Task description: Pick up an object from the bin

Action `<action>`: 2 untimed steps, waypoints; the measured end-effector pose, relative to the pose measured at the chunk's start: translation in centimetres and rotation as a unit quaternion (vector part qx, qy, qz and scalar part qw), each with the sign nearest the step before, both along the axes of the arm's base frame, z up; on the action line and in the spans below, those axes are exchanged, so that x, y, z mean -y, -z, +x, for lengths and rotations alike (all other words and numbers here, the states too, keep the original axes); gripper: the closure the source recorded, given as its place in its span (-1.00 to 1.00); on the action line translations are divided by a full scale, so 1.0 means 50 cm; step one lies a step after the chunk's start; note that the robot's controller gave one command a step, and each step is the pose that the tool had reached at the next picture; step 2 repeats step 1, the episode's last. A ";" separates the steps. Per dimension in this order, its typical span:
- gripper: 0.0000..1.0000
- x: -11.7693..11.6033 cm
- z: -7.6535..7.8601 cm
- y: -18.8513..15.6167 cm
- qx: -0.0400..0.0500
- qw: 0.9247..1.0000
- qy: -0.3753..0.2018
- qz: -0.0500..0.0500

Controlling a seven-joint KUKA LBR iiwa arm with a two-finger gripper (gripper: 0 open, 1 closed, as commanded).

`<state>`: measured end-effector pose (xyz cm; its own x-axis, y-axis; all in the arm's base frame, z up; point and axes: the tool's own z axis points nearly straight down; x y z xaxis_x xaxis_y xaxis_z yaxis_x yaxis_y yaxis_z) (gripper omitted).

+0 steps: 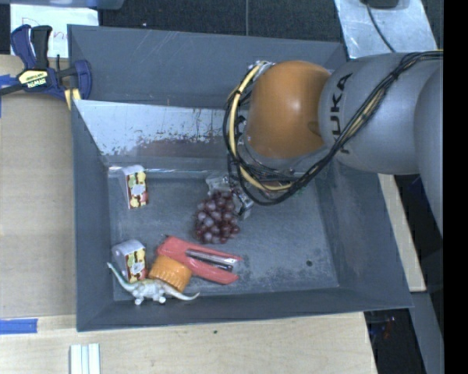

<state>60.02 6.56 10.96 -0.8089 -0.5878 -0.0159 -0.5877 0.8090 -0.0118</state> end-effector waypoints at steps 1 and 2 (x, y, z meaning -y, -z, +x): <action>1.00 0.000 -0.001 -0.046 0.000 1.000 0.001 0.000; 1.00 0.000 -0.001 -0.046 0.000 1.000 0.001 0.000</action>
Offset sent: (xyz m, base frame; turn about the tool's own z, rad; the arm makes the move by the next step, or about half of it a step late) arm -0.0005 -0.0003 0.0670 0.0008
